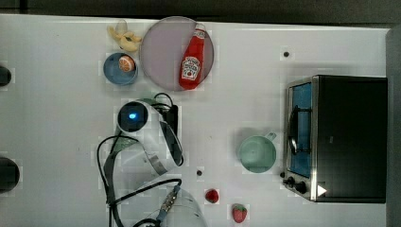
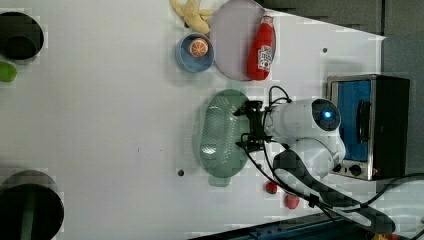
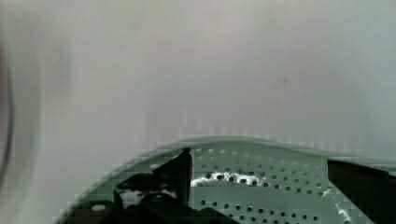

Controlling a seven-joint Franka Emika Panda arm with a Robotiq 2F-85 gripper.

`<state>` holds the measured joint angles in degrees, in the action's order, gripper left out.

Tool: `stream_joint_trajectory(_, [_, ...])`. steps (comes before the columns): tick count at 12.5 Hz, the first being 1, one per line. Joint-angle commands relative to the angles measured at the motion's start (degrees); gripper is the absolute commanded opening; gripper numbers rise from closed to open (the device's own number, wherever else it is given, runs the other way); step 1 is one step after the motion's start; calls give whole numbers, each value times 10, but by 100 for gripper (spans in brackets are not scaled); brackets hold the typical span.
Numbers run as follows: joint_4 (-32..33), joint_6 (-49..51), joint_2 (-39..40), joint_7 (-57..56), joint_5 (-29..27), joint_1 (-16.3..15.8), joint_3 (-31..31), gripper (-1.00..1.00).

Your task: Drag strainer left to right.

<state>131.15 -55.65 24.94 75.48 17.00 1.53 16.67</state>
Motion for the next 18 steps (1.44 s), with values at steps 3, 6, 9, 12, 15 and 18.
stream_joint_trajectory(3, [8, -1, -16, -71, 4, 16, -32, 100])
stream_joint_trajectory(6, [16, -4, -22, -112, 4, 17, -69, 100])
stream_joint_trajectory(9, [21, -8, -23, -139, 4, 18, -105, 100])
stream_joint_trajectory(12, [22, -9, -23, -170, 4, 20, -133, 100])
stream_joint_trajectory(15, [22, -13, -23, -224, 4, 22, -164, 100])
stream_joint_trajectory(18, [22, -21, -23, -243, 4, 23, -195, 100])
